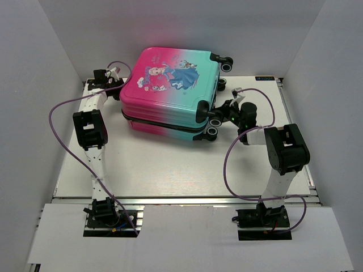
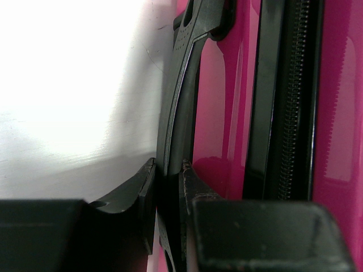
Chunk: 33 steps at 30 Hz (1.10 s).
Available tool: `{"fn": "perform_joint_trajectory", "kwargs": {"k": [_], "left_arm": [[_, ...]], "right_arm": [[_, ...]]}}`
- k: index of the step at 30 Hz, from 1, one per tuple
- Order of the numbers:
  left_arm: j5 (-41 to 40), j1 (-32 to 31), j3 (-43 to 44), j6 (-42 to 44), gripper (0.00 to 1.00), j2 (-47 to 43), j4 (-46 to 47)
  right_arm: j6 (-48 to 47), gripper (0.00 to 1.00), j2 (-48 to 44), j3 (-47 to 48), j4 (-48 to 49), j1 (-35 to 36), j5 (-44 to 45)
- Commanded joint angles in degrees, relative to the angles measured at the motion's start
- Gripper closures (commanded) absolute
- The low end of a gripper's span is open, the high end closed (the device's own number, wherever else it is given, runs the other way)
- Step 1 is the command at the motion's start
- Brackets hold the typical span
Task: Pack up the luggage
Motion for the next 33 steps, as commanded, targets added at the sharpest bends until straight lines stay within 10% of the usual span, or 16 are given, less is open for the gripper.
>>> {"fn": "perform_joint_trajectory", "kwargs": {"k": [1,13,28,33], "left_arm": [[-9.2,2.0,-4.1,7.4,1.00,5.7,0.3],[-7.8,2.0,-4.2,7.7,1.00,5.5,0.7],[-8.1,2.0,-3.1,8.7,1.00,5.6,-0.2],[-6.8,2.0,-2.8,8.6,1.00,6.2,0.1]], "right_arm": [[3.2,1.00,0.4,7.4,4.5,-2.2,19.6],[8.0,1.00,19.6,35.8,-2.6,-3.7,34.0],[16.0,1.00,41.2,65.7,-5.5,-9.9,25.0],[15.5,1.00,50.1,80.2,-7.9,-11.3,7.6]]}}
